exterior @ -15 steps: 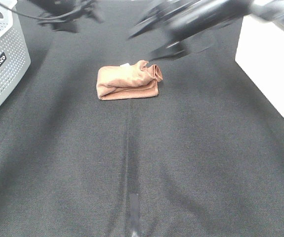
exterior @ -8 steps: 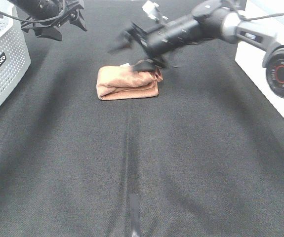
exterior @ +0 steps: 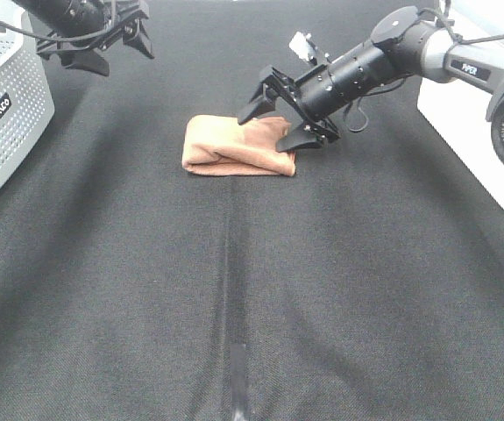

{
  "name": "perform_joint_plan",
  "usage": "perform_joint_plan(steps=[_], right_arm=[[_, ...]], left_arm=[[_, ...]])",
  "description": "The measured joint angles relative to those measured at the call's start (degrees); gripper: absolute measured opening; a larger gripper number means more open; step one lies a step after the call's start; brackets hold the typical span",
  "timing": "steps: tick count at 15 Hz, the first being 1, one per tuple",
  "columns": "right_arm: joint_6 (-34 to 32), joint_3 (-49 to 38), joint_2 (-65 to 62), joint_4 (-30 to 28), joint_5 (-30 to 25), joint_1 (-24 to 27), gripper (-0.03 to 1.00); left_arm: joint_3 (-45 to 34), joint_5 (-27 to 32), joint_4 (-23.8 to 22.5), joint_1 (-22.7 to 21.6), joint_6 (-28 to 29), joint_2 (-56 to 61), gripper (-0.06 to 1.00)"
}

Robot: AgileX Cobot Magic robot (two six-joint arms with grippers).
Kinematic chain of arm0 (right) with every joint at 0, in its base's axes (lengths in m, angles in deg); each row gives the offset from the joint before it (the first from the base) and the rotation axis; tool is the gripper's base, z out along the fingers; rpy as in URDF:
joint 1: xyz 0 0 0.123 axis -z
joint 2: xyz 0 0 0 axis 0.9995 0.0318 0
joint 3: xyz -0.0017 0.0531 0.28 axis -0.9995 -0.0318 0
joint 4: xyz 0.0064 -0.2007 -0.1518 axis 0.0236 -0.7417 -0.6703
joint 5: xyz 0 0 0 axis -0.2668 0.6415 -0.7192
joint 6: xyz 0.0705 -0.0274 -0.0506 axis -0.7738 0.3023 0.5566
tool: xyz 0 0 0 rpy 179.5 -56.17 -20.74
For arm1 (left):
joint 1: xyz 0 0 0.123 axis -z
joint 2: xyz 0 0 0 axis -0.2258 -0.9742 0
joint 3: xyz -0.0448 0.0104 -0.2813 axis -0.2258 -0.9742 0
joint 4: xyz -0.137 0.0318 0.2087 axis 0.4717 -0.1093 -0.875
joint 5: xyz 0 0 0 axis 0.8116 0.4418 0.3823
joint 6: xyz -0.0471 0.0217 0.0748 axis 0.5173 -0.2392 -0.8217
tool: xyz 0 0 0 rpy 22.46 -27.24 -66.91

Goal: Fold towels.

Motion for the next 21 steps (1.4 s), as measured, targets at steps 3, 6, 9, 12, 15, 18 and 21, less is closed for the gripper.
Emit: perform_joint_plan(steps=[3,6,9,12,15,18,21], right_arm=[[-0.17,0.0,-2.35,-6.76,-3.38,1.15,0.84],[-1.43,0.0,-6.47,-14.04,-7.39,2.01,0.84],[-2.01,0.0,-9.63,-15.93,-8.19,2.01,0.84],[-5.04,-0.23,-15.47,-19.94,-8.31,2.01,0.84],[-5.96,-6.07,-24.69,-24.35,-8.31,2.01,0.84],[-5.96,-19.31,-38.79,-28.42,-8.42,2.01,0.84],[-5.96,-32.03,-51.62,-31.34,-8.42,2.01,0.84]], left_arm=[[0.0,4.76,-0.29,0.0,0.0,0.46,0.75],[0.0,8.42,-2.81,0.0,-0.11,5.44,0.75],[0.0,13.81,-7.56,0.0,-1.32,9.51,0.75],[0.0,17.82,-13.69,0.0,-2.46,15.64,0.75],[0.0,17.99,-16.1,0.06,-2.81,25.27,0.75],[-8.31,17.99,-18.91,0.06,-4.07,36.5,0.75],[-26.99,18.05,-19.37,0.06,-4.76,49.5,0.75]])
